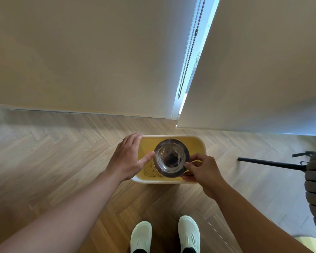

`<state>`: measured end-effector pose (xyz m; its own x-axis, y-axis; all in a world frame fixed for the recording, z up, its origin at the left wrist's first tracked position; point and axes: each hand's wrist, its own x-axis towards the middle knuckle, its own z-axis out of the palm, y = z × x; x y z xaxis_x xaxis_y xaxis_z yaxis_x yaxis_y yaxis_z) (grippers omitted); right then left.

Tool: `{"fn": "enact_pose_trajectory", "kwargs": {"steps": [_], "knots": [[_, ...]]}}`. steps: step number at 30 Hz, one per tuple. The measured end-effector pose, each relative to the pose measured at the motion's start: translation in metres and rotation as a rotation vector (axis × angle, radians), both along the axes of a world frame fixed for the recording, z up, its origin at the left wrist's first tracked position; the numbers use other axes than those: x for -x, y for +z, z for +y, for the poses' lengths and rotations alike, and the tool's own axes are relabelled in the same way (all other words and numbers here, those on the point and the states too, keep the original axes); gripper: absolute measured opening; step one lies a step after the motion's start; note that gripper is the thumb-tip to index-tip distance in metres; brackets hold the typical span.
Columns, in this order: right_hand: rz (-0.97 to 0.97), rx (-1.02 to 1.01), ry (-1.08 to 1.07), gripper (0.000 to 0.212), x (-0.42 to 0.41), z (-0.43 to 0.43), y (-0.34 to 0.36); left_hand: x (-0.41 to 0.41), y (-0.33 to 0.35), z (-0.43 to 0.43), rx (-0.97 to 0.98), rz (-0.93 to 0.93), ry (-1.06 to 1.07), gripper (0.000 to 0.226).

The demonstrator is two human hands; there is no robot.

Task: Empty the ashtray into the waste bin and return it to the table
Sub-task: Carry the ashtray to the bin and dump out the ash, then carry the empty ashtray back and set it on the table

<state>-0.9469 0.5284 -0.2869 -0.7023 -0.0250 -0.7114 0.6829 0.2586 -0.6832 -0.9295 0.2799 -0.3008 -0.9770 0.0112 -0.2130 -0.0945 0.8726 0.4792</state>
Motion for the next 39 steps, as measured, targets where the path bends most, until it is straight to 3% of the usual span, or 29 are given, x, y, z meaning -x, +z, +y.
{"fn": "enact_pose_trajectory", "kwargs": {"steps": [7,11,16,21,29,34,39], "knots": [[-0.033,0.06,-0.042,0.011,0.002,0.0,0.0,-0.007,0.009,0.015,-0.159,0.196,0.164,0.034],[-0.033,0.116,-0.052,0.011,0.002,0.0,0.004,-0.01,0.01,0.03,-0.338,0.075,0.357,0.015],[-0.039,0.178,-0.015,0.013,0.001,0.002,0.012,-0.004,0.013,0.036,-0.55,-0.201,0.51,0.026],[0.007,0.161,0.046,0.019,-0.005,0.002,0.028,-0.004,0.03,0.03,-0.634,-0.237,0.49,0.025],[0.208,0.094,0.352,0.083,-0.023,0.005,0.065,-0.019,0.077,0.02,-0.704,-0.313,0.42,0.025],[0.387,-0.005,0.542,0.094,-0.038,0.007,0.099,-0.033,0.115,0.015,-0.817,-0.389,0.366,0.026],[0.432,-0.059,0.573,0.106,-0.061,0.009,0.137,-0.05,0.159,0.005,-0.831,-0.45,0.211,0.068]]}}
